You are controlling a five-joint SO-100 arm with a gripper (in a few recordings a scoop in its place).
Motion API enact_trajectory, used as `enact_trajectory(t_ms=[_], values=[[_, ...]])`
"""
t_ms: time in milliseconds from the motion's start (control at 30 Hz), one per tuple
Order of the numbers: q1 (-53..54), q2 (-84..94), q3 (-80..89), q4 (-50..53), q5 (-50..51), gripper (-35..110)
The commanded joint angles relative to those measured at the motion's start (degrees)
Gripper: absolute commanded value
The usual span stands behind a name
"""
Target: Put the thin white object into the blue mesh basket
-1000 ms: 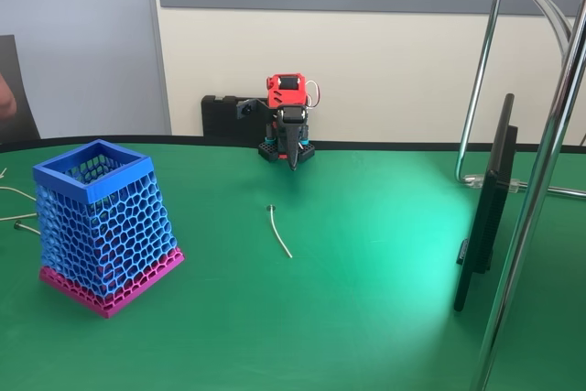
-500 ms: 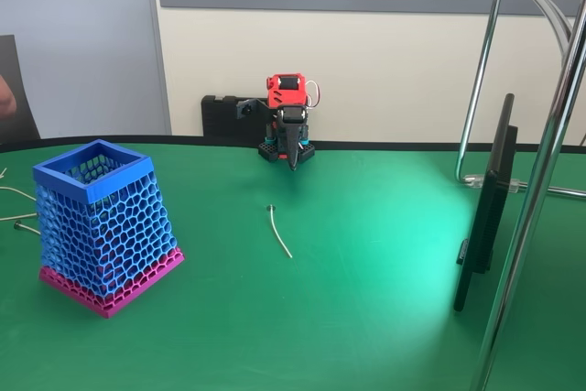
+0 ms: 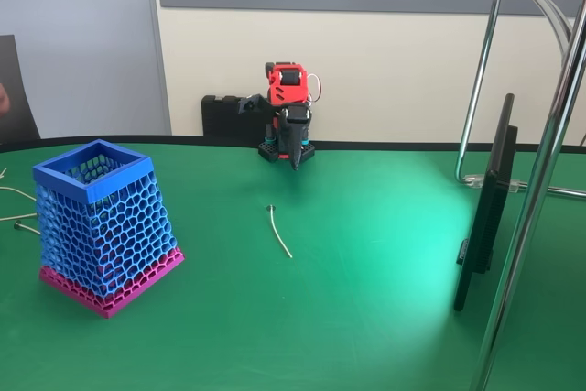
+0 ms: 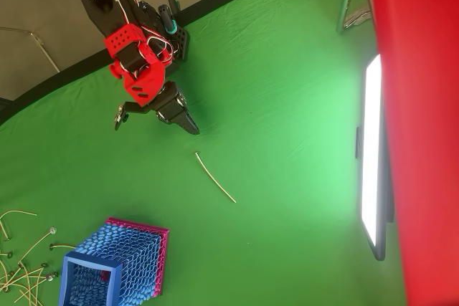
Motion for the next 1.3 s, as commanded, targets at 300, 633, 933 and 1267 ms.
enact_trajectory(t_ms=[300,633,933,1267], values=[[0.44,-22.15,-14.68,-7.29,-18.28,1],[2.29,-35.86,-27.33,1.67,-38.85,1],[6.42,-46.76,-31.55,-5.89,-58.54,1],[7.91,-58.89,-39.73,-2.72,-73.74,1]])
